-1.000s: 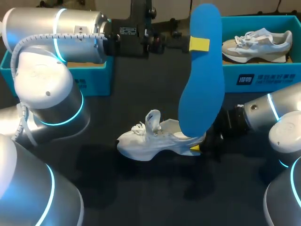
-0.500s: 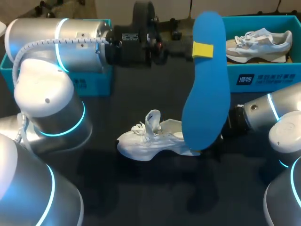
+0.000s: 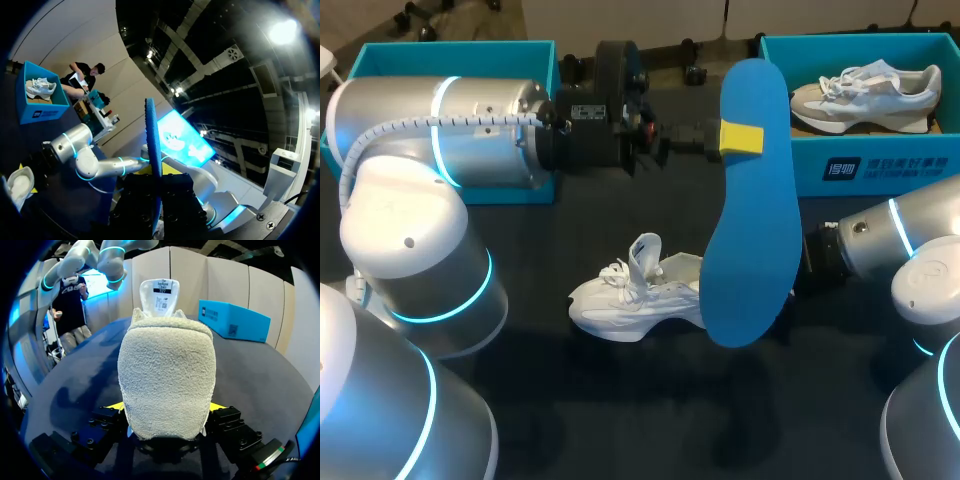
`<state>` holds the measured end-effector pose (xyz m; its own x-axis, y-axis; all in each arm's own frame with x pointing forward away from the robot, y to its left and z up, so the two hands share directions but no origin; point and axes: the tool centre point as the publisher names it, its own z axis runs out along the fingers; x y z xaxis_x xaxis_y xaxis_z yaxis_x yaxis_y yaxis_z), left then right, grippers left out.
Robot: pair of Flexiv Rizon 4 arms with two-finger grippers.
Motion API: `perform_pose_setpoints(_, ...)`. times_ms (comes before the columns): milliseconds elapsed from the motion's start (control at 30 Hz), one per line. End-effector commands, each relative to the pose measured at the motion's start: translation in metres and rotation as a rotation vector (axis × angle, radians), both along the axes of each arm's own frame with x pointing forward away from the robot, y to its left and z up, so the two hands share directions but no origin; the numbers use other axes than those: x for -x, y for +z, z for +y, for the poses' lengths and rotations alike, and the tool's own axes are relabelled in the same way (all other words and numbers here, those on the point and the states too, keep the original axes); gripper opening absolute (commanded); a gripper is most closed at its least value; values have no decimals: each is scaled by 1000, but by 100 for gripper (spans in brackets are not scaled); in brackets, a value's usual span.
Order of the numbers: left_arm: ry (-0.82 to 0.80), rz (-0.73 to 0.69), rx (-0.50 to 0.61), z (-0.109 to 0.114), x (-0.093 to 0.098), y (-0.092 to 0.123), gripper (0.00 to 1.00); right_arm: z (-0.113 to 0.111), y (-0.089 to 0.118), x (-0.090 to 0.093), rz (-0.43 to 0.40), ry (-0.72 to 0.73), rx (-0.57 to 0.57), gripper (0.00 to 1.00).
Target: Take the shoe out of the shoebox, open the shoe tongue, remove and reinsert the insole, then place the shoe into the shoebox
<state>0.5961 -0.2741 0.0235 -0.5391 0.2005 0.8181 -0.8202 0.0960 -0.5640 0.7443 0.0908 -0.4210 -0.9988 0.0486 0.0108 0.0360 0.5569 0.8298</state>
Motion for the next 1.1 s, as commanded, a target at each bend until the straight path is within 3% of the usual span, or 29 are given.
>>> perform_pose_setpoints(33, 2, 1, 6, 1, 1, -4, 0, 0, -1, 1, -1, 0, 3, 0)
perform_pose_setpoints(167, 2, 1, 6, 1, 1, -4, 0, 0, -1, 1, -1, 0, 3, 0)
perform_pose_setpoints(200, 2, 1, 6, 1, 1, -4, 0, 0, -1, 1, -1, 0, 3, 8)
perform_pose_setpoints(233, 2, 1, 6, 1, 1, -4, 0, 0, -1, 1, -1, 0, 3, 27)
perform_pose_setpoints(267, 2, 1, 6, 1, 1, -4, 0, 0, -1, 1, -1, 0, 3, 58)
perform_pose_setpoints(300, 2, 1, 6, 1, 1, -4, 0, 0, -1, 1, -1, 0, 3, 100)
perform_pose_setpoints(667, 2, 1, 6, 1, 1, -4, 0, 0, -1, 1, -1, 0, 3, 100)
perform_pose_setpoints(1100, 2, 1, 6, 1, 1, -4, 0, -23, 28, -2, 10, -23, 132, 100)
